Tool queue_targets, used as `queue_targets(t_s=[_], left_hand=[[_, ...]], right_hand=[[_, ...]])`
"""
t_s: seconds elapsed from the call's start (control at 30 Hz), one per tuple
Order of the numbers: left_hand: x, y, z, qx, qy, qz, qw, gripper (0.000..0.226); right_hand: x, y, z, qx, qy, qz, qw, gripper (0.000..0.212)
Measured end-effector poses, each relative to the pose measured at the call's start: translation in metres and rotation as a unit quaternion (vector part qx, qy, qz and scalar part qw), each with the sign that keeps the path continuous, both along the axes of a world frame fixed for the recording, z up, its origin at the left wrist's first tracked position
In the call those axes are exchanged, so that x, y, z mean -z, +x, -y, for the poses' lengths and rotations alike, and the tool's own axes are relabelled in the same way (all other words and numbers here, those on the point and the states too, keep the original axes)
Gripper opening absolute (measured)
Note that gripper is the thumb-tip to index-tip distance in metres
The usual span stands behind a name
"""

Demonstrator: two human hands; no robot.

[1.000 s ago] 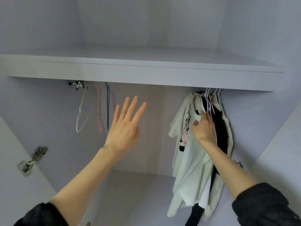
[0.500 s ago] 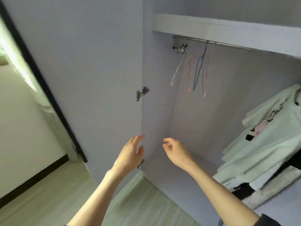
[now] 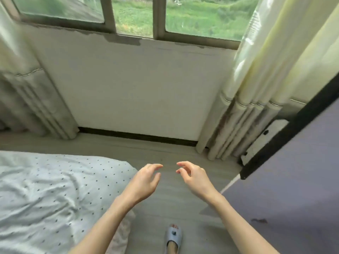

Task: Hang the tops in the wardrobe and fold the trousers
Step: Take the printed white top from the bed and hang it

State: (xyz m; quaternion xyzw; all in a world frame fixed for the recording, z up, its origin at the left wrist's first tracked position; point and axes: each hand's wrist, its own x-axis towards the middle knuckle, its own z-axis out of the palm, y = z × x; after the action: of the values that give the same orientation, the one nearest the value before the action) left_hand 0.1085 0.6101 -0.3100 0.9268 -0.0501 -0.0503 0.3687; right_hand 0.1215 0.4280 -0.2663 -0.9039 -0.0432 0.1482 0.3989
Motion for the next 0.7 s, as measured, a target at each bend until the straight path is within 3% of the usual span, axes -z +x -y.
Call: queue_targets(t_s=[0.27, 0.47, 0.7], left_hand=[[-0.012, 0.128, -0.099, -0.208, -0.03, -0.003, 0.978, 0.037], [-0.016, 0.204, -0.141, -0.396, -0.132, 0.01, 0.908, 0.037], [0.003, 0.252, -0.231, -0.553, -0.143, 0.023, 0.821, 0.038]], right_hand=[[0.002, 0.179, -0.119, -0.159, 0.036, 0.0, 0.987, 0.029], [-0.01, 0.309, -0.193, -0.274, 0.017, -0.014, 0.962, 0.031], [-0.007, 0.405, -0.338, -0.444, 0.005, -0.029, 0.896, 0.032]])
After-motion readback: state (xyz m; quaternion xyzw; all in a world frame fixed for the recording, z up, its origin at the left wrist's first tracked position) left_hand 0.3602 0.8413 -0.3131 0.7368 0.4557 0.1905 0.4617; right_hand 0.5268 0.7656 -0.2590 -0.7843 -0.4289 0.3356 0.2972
